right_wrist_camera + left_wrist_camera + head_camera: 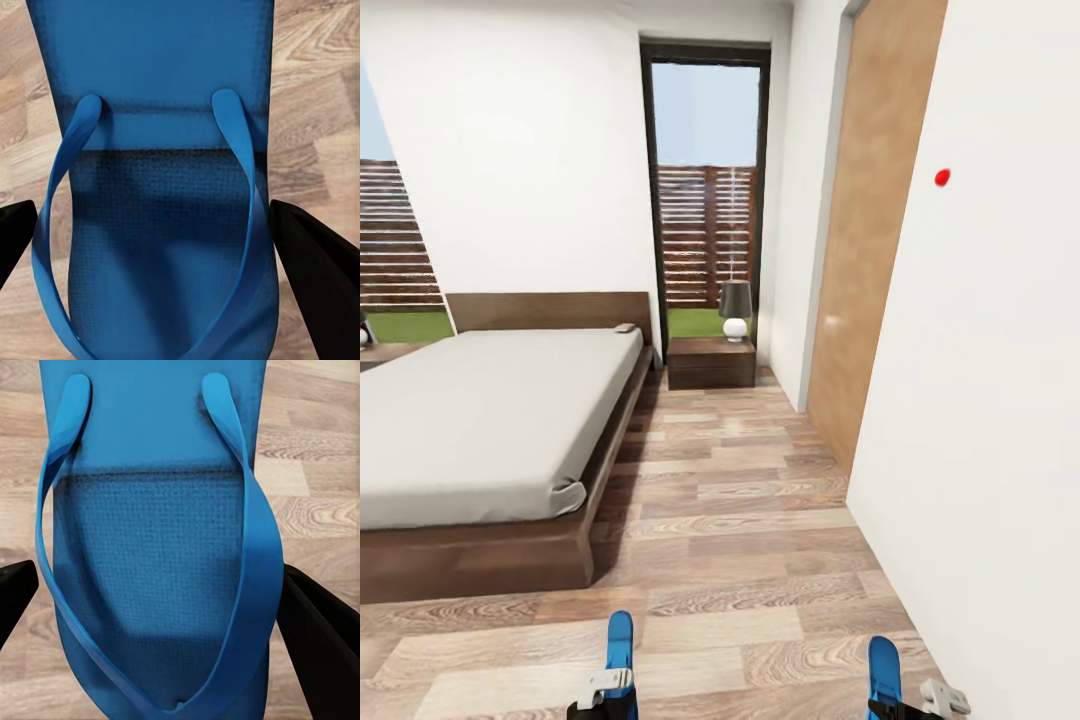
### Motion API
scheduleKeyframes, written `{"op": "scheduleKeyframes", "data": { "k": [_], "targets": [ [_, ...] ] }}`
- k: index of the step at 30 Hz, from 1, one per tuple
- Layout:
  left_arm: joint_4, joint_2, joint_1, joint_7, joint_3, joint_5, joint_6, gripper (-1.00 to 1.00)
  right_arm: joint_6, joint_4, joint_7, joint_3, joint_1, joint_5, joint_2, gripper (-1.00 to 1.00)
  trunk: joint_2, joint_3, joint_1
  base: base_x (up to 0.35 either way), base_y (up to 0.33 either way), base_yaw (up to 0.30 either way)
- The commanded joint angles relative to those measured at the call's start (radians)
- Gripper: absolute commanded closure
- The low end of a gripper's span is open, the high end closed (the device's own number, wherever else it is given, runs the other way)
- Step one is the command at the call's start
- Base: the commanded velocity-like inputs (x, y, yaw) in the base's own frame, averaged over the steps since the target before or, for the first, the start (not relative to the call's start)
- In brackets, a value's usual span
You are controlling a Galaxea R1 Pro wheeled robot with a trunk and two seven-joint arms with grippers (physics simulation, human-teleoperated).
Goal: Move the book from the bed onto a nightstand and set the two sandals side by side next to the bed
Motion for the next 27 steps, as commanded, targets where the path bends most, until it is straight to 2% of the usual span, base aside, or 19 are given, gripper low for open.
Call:
{"op": "scheduleKeyframes", "data": {
  "k": [1,27],
  "targets": [
    [0.001,0.0,-0.001,-0.006,0.001,0.009,-0.001,1.0,0.002,0.001,0.005,-0.008,-0.001,0.0,0.0,1.0,0.0,-0.002,0.0,0.0,0.0,-0.008],
    [0.001,0.0,-0.001,-0.006,0.001,0.009,-0.001,1.0,0.002,0.001,0.005,-0.008,-0.001,0.0,0.0,1.0,0.0,-0.042,0.0,0.0,0.0,0.0]
  ]
}}
